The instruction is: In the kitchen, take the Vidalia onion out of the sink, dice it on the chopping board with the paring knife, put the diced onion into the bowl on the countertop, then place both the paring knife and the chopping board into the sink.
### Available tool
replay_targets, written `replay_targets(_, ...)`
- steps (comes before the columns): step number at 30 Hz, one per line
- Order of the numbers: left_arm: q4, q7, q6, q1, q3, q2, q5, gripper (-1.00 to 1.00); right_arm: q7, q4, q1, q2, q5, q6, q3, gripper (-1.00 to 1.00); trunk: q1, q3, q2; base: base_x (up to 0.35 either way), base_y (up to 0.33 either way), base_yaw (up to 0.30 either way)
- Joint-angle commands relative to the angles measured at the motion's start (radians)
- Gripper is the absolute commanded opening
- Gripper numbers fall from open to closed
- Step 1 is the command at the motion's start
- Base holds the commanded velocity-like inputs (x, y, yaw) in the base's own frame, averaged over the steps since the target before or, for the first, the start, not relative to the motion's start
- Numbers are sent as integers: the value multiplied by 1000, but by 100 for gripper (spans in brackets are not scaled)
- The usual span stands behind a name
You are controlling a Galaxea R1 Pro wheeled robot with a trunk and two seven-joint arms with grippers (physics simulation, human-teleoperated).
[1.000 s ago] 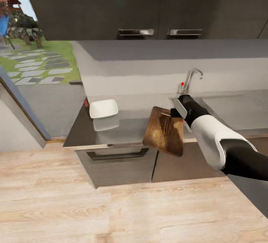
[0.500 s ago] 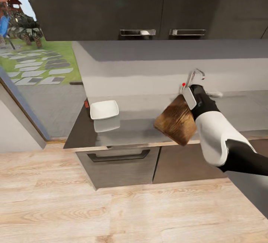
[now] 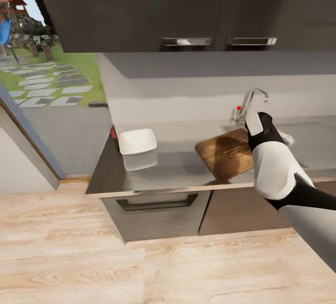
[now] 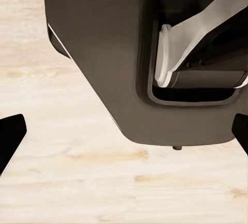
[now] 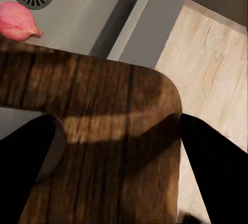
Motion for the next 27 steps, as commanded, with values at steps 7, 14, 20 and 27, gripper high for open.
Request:
replay_targets(7,0,7,-2,0,-8,2,7,100,-80,0,0,2,-7,-76,-24,-100,1,-2,-2,162,260,0)
replay_targets(14,0,6,-2,0,-8,3,7,100,-95,8,0,2,-5,-148,-104,-100,1,-2,-2,30,298,0)
replay_targets(20,0,6,-2,0,-8,3,7,100,-96,11,0,-1,-2,-166,-180,-100,1,-2,-2,1,263,0)
replay_targets(27,0,6,-2,0,-8,3,6,100,-121,11,0,-3,-1,-212,-185,-100,1,-2,-2,3,46,0)
